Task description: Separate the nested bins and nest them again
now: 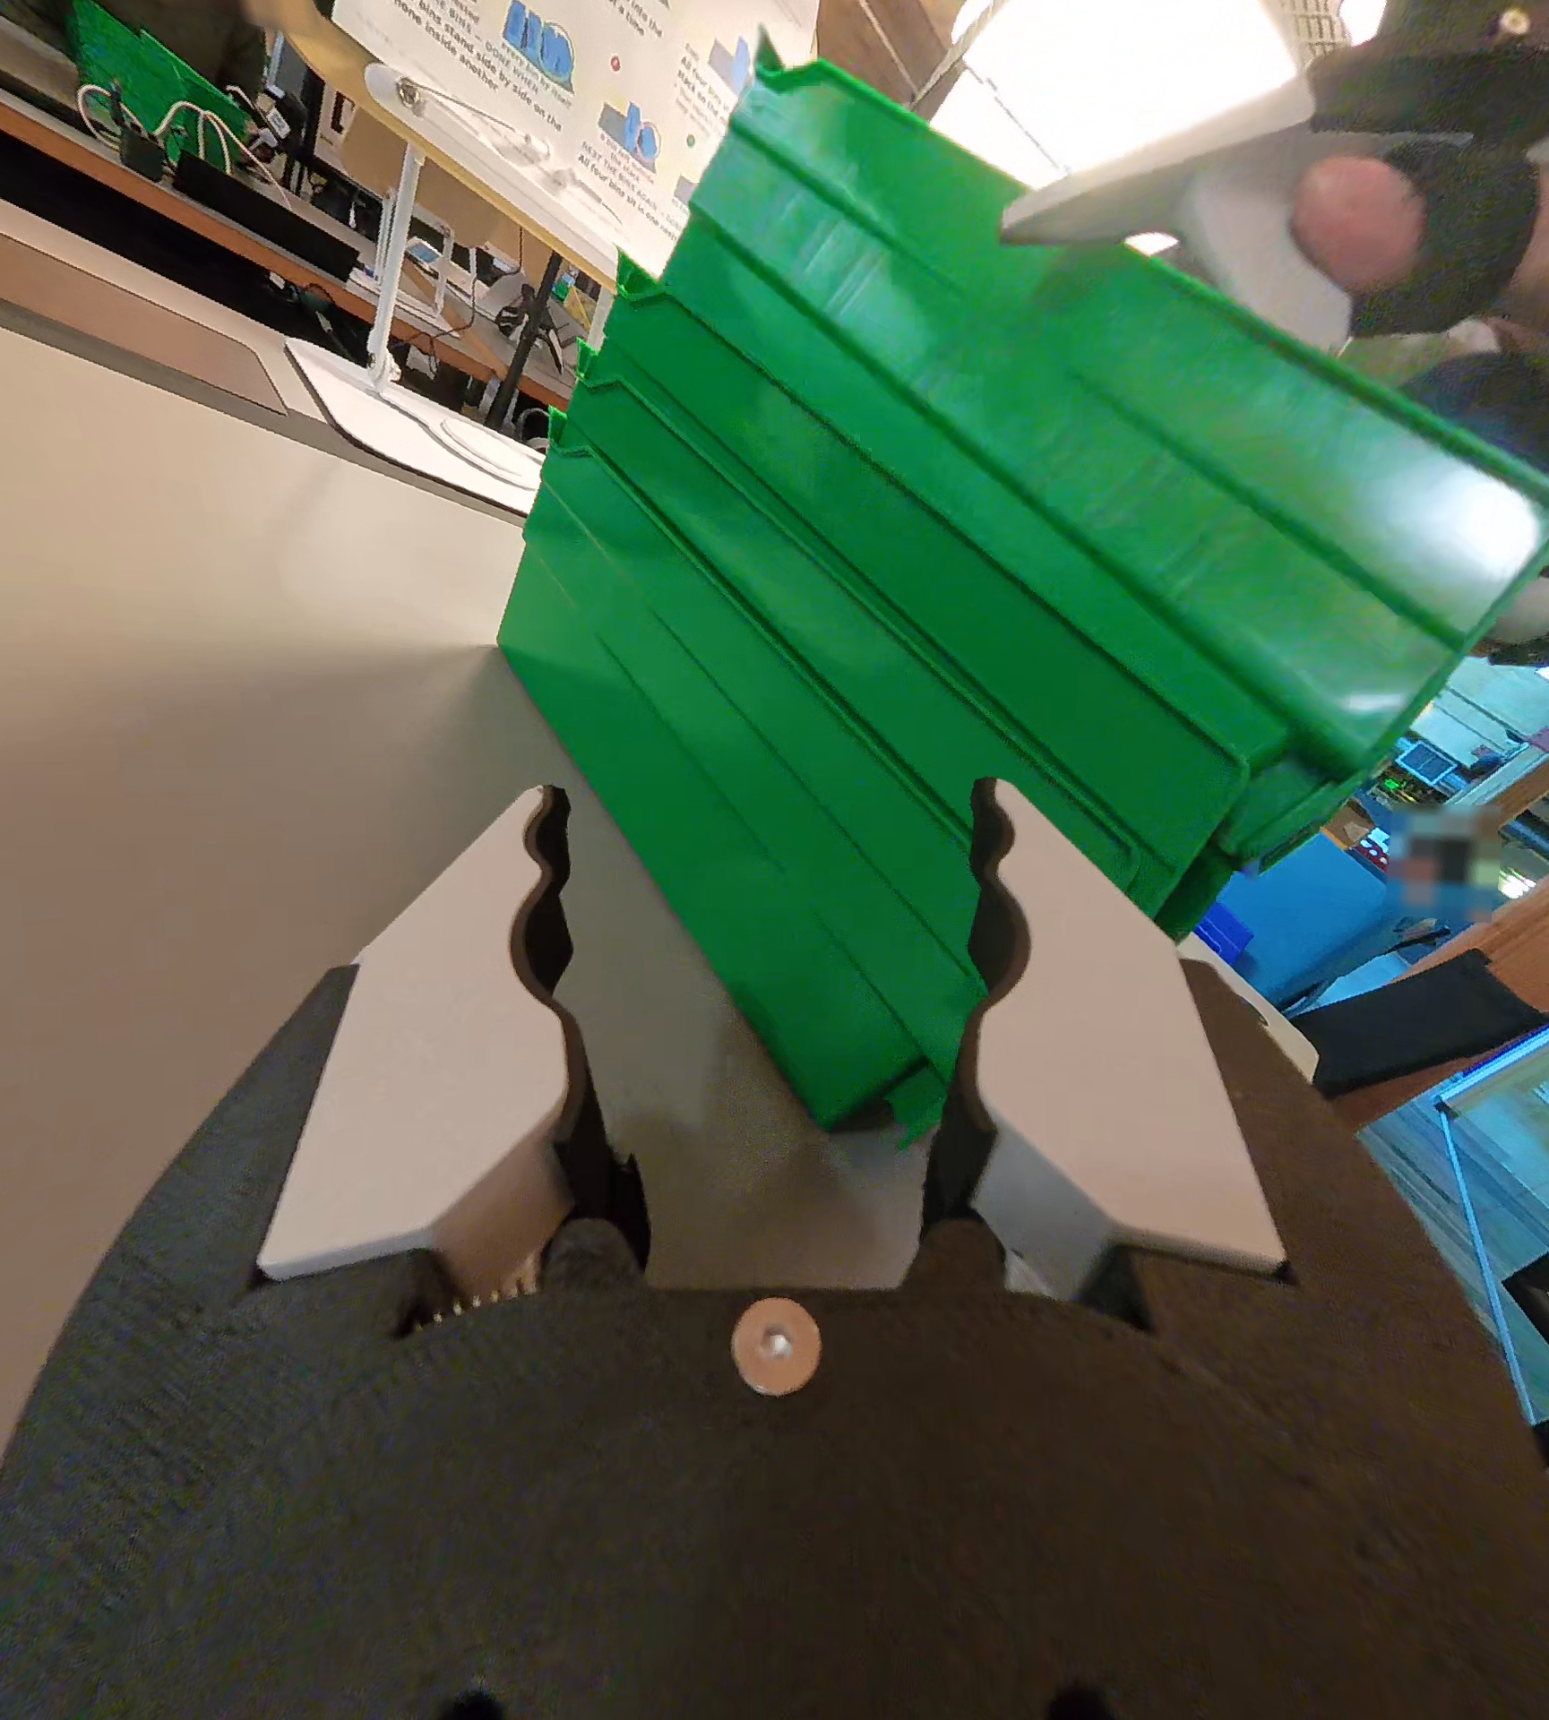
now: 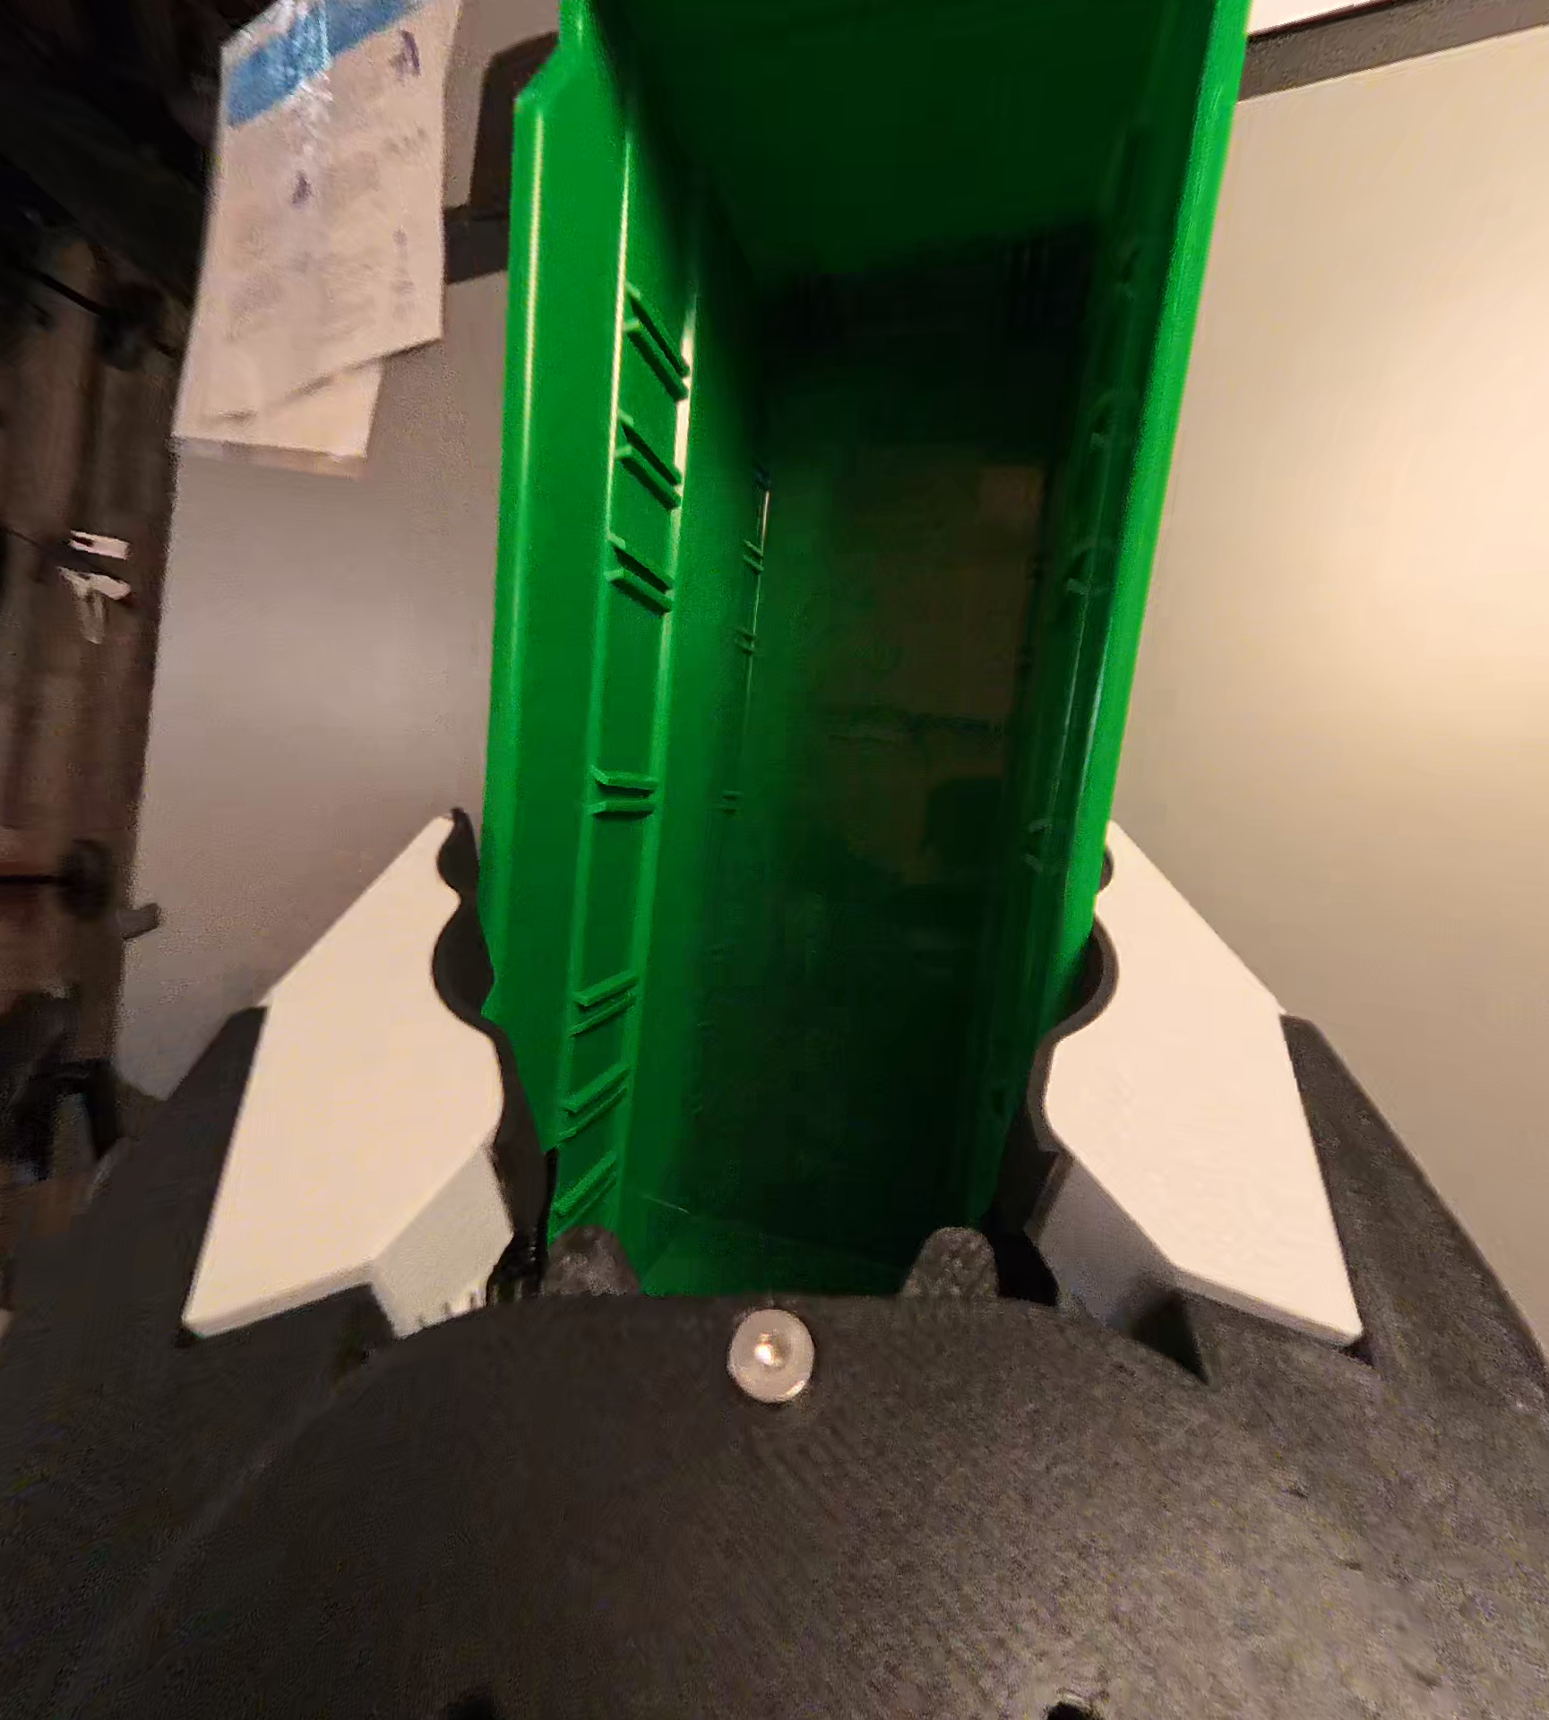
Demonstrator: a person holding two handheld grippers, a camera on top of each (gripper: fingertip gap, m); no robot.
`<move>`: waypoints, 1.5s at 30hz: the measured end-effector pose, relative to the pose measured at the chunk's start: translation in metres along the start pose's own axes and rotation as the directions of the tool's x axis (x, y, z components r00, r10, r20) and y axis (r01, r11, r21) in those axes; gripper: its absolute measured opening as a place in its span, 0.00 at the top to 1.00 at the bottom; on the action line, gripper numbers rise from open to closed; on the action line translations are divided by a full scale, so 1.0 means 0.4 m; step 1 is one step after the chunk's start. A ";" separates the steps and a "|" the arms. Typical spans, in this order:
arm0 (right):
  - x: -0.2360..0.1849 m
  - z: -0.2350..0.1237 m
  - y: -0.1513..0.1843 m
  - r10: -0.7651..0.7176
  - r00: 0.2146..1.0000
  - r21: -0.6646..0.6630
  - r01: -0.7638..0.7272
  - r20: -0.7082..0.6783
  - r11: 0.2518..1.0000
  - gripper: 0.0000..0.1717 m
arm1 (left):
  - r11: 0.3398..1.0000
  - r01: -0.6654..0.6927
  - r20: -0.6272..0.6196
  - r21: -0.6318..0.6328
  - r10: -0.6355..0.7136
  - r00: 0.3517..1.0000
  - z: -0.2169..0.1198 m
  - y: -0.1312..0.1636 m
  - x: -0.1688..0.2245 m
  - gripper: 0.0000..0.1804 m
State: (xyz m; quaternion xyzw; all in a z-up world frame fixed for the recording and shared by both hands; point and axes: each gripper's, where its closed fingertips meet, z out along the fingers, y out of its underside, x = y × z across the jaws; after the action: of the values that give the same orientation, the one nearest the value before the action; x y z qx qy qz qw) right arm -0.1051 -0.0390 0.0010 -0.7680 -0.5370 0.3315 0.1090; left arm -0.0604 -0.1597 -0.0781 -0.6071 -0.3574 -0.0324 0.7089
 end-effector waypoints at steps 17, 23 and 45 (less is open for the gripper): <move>-0.049 -0.060 0.008 -0.100 0.975 0.059 0.090 0.199 0.994 0.20 | 1.000 -0.014 -0.024 -0.007 0.014 1.000 -0.002 0.003 0.011 0.50; -0.002 -0.021 0.036 -0.142 0.968 0.017 0.141 0.208 0.990 0.35 | 1.000 -0.022 -0.013 -0.012 0.022 1.000 0.000 0.004 0.009 0.50; -0.001 -0.204 0.041 -0.297 0.771 0.427 0.036 0.563 0.903 0.30 | 1.000 -0.012 -0.027 0.006 0.012 1.000 -0.006 -0.002 0.010 0.50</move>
State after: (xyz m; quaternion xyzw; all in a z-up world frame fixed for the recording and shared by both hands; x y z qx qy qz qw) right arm -0.0416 -0.0304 0.0542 -0.5276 -0.5326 0.6528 0.1091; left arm -0.0569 -0.1604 -0.0751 -0.6065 -0.3443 -0.0355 0.7158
